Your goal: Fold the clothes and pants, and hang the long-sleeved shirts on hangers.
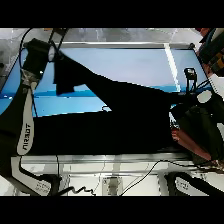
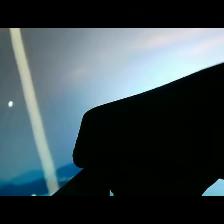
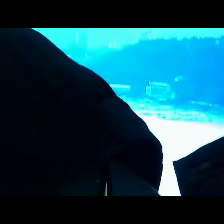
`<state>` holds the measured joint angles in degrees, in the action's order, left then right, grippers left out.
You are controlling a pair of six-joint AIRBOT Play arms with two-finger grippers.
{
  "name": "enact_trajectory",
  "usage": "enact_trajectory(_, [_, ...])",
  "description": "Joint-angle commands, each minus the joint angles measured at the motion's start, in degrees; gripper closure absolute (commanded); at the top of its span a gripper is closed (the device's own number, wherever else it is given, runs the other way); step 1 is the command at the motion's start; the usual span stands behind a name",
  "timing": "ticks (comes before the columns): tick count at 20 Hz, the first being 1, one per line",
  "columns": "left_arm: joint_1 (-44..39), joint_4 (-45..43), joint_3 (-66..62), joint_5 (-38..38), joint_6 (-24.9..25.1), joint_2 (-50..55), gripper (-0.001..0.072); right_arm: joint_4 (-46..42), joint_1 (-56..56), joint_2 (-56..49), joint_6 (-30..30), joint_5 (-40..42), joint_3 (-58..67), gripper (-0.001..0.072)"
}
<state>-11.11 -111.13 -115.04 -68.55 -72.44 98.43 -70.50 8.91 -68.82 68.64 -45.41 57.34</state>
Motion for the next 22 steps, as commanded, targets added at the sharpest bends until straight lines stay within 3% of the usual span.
enact_trajectory(1, [4.2, -1.4, 3.4, -10.8, 6.9, -0.4, 0.0698, -1.6, 0.0, 0.7, 1.1, -3.6, 0.0, 0.0692])
enact_trajectory(6, [10.2, 3.0, 12.6, -8.5, 7.7, -0.4, 0.0698, -1.9, 0.0, 0.7, 1.1, -4.9, 0.0, 0.0692])
enact_trajectory(9, [9.9, 4.1, 14.7, -3.5, 16.5, 0.9, 0.0698, -1.9, 0.0, 0.7, 1.1, -4.5, 0.0, 0.0691])
enact_trajectory(11, [8.2, 6.8, 14.7, 1.5, 19.3, 2.6, 0.0698, -1.9, 0.0, 0.7, 1.0, -4.5, 0.0, 0.0692])
enact_trajectory(14, [3.8, 11.6, 14.7, 9.7, 19.3, 5.6, 0.0686, -1.9, 0.0, 0.7, 1.0, -4.5, 0.0, 0.0691])
enact_trajectory(17, [-1.2, 11.8, 14.7, 17.2, 15.2, 6.8, 0.0678, -1.9, 0.0, 0.7, 1.0, -4.3, 0.0, 0.0692])
enact_trajectory(18, [-2.4, 11.8, 14.7, 18.7, 13.8, 6.9, 0.045, -1.9, 0.0, 0.7, 1.0, -4.0, 0.0, 0.0692])
enact_trajectory(19, [-3.0, 11.8, 14.7, 19.6, 11.9, 6.9, 0.0085, -2.0, 0.0, 0.7, 1.0, -3.7, 0.0, 0.0692])
enact_trajectory(20, [-3.1, 11.7, 14.7, 20.0, 7.7, 6.8, 0.0007, -2.0, 0.0, 0.7, 1.0, -3.2, 0.0, 0.0692])
enact_trajectory(22, [-2.6, 6.8, 14.7, 16.3, 1.3, 6.2, 0.0007, -2.1, 0.0, 0.7, 1.0, -2.8, 0.0, 0.0691])
